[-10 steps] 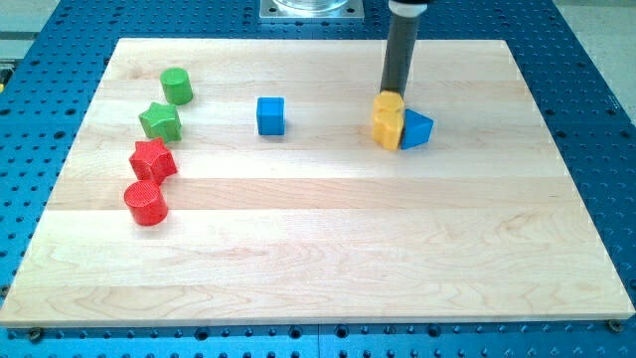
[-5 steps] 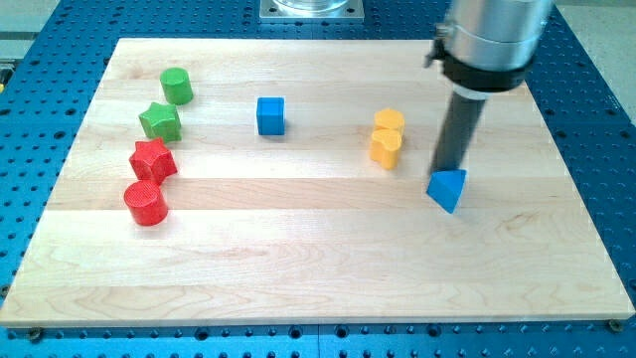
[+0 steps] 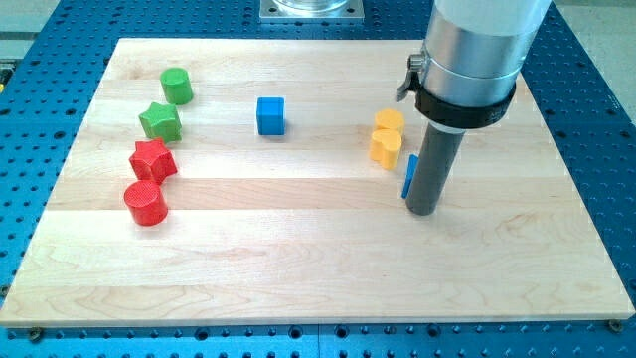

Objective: Keep triangle at the bottom of heart

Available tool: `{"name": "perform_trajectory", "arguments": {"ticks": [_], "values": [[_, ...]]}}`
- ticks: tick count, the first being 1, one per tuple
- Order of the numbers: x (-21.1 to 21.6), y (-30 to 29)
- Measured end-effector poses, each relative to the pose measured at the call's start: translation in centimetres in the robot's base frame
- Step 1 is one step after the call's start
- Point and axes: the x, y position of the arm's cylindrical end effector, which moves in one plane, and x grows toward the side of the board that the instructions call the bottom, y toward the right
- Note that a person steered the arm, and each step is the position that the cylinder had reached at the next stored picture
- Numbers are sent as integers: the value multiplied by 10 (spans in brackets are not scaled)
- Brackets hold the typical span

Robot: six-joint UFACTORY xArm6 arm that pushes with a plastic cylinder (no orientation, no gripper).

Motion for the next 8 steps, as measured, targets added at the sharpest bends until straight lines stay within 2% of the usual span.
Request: {"name": "perform_trajectory", "arguments": {"ticks": [1, 3, 4, 6, 8], "values": [[-16, 33], [-26, 8], [-23, 3], [18, -25], [5, -18]]}}
